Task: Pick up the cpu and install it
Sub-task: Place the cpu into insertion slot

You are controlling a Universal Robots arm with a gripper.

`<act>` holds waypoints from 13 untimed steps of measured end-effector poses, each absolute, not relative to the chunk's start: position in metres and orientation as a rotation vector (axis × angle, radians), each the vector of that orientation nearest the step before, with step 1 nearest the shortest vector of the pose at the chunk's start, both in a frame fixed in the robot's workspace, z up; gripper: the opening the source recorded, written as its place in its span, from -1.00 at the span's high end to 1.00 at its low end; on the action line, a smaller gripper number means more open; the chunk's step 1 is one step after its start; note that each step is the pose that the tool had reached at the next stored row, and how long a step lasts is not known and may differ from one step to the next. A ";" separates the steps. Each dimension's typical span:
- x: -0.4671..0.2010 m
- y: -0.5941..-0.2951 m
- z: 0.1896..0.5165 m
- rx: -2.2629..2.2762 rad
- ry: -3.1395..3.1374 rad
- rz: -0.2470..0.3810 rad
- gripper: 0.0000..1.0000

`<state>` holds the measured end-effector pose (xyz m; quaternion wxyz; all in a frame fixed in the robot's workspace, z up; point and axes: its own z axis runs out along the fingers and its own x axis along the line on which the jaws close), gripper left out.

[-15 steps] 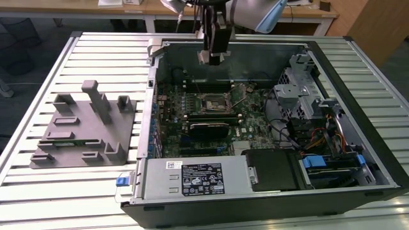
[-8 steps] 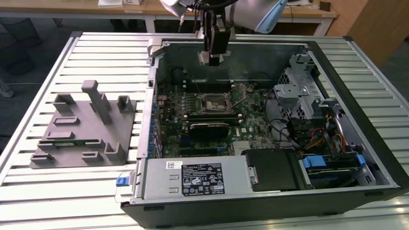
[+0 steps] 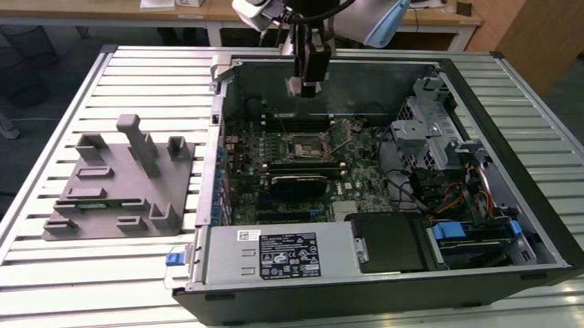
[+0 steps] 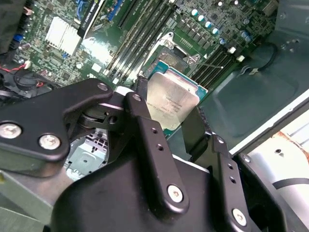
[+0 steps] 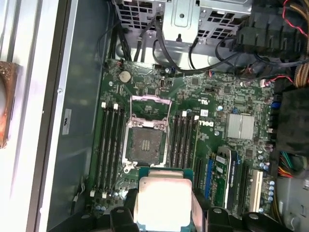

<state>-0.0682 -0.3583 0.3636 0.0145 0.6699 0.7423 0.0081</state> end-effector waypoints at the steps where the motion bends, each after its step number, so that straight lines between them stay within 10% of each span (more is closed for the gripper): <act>1: -0.068 -0.358 0.363 2.085 2.311 0.025 -0.06; 13: -0.068 -0.357 0.354 2.085 2.311 0.025 -0.06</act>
